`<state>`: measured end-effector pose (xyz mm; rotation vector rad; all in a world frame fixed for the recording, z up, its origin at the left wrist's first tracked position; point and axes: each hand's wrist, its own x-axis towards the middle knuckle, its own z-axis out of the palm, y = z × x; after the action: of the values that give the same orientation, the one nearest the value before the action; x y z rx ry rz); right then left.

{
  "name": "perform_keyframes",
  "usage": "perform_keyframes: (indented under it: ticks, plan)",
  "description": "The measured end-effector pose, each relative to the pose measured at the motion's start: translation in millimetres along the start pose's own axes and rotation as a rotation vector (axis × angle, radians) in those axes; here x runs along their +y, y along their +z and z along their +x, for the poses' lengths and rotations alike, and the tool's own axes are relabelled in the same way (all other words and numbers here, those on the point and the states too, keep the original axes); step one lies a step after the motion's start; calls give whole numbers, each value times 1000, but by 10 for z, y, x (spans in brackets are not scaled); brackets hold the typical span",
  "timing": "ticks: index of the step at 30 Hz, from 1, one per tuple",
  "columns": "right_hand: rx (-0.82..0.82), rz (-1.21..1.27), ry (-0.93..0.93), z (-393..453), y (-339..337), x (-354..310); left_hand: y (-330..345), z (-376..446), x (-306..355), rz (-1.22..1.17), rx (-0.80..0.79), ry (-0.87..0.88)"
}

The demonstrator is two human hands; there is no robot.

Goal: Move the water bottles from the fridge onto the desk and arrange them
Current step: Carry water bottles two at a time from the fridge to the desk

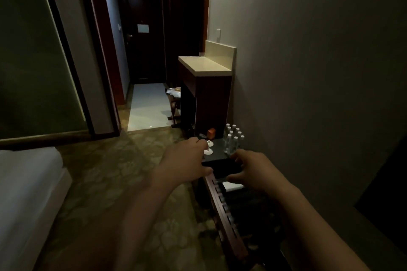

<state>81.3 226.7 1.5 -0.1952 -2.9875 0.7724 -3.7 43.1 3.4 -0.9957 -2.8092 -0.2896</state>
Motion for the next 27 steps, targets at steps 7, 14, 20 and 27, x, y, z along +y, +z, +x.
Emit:
perform_keyframes:
  ticks: [7, 14, 20, 27]
  plan:
    - [103, 10, 147, 1946, 126, -41, 274, 1847, -1066, -4, -14, 140]
    - [137, 9, 337, 3195, 118, 156, 540, 3317, -1585, -25, -64, 289]
    - [182, 25, 471, 4034, 225, 649, 1207, 4439, -1798, -52, -102, 377]
    - [245, 141, 629, 5165, 320, 1486, 1976, 5859, -1909, -94, -163, 443]
